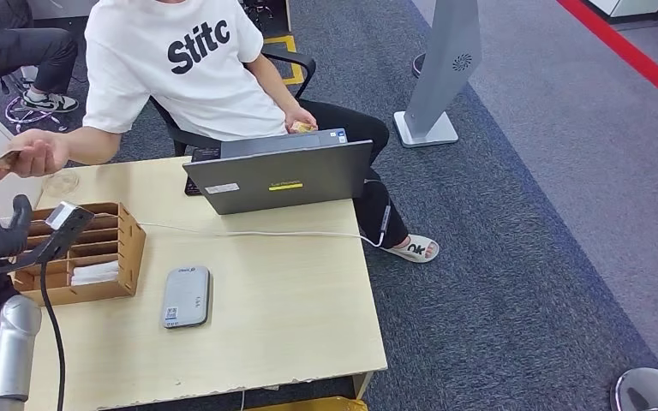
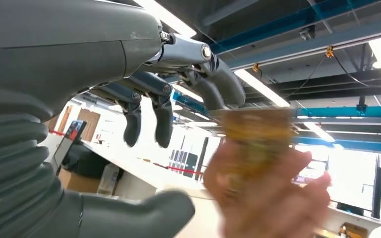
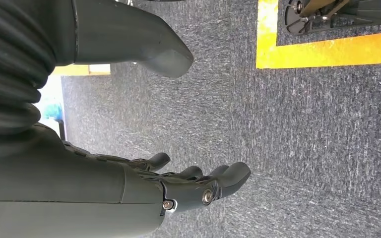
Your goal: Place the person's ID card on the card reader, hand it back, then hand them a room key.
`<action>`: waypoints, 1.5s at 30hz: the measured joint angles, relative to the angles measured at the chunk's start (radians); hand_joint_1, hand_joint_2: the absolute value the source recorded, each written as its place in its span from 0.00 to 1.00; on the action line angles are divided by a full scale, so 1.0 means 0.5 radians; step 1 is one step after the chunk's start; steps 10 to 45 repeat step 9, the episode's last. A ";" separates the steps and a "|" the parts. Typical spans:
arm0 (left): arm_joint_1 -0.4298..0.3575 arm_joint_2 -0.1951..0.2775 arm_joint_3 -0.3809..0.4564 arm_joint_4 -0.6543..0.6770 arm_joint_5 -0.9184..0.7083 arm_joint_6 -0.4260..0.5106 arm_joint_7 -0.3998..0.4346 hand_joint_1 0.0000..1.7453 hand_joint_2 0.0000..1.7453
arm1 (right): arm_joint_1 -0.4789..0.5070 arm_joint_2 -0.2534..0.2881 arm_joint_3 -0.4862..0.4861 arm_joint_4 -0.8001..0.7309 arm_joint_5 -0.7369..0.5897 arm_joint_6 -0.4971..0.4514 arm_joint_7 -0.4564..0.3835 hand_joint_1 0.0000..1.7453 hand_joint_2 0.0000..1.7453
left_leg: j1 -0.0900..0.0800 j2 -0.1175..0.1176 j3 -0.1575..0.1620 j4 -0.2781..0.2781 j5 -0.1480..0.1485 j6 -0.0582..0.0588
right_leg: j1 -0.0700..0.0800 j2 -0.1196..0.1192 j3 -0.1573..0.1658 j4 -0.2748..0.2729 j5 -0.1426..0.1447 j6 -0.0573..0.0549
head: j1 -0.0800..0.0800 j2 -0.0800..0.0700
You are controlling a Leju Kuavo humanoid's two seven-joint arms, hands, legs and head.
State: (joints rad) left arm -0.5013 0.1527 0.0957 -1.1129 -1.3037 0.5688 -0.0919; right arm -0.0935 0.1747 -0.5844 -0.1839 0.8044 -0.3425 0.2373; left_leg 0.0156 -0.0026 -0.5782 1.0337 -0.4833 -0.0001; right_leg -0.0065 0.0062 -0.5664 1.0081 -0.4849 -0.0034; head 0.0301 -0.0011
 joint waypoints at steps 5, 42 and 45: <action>0.263 -0.047 0.000 -0.242 0.229 0.080 -0.137 0.00 1.00 | 0.006 0.000 -0.010 0.000 -0.001 0.002 -0.019 0.00 1.00 | 0.000 0.003 0.000 0.000 -0.001 0.000 | 0.000 0.003 -0.001 0.000 -0.001 0.000 | 0.000 0.000; 0.512 -0.083 0.001 -0.482 0.388 0.134 -0.245 0.00 1.00 | 0.013 0.000 -0.029 -0.001 -0.002 0.002 -0.028 0.00 1.00 | 0.000 0.004 -0.001 -0.001 -0.002 -0.001 | 0.000 0.004 -0.001 0.000 -0.002 0.001 | 0.001 0.000; 0.512 -0.083 0.001 -0.482 0.388 0.134 -0.245 0.00 1.00 | 0.013 0.000 -0.029 -0.001 -0.002 0.002 -0.028 0.00 1.00 | 0.000 0.004 -0.001 -0.001 -0.002 -0.001 | 0.000 0.004 -0.001 0.000 -0.002 0.001 | 0.001 0.000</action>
